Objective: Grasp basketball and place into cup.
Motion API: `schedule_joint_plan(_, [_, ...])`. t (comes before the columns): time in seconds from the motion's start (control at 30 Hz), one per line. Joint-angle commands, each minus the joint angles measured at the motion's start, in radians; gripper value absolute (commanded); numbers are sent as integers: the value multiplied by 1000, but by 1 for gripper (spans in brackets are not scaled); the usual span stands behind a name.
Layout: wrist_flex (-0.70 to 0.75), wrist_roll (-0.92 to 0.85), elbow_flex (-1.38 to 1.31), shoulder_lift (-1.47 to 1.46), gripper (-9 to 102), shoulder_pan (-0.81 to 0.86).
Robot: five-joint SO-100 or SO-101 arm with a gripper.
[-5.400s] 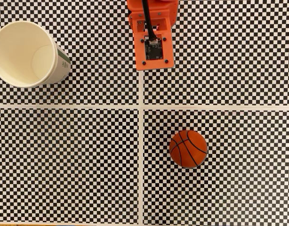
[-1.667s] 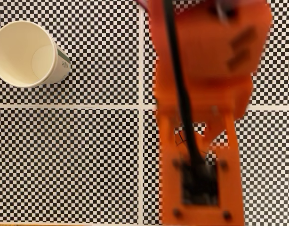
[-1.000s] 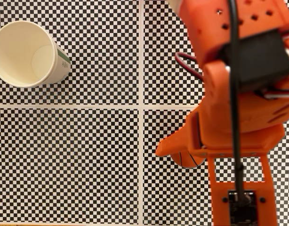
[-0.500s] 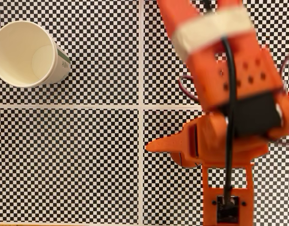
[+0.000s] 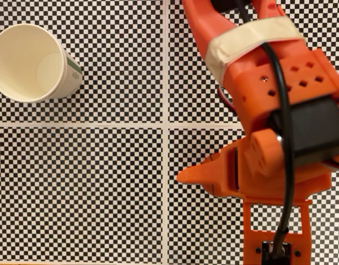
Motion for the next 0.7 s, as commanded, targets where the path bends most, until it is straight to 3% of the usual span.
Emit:
schedule_joint_plan(0.0, [9, 8, 29, 72, 60, 8])
schedule_joint_plan(0.67, [8, 48, -101, -86, 60, 2])
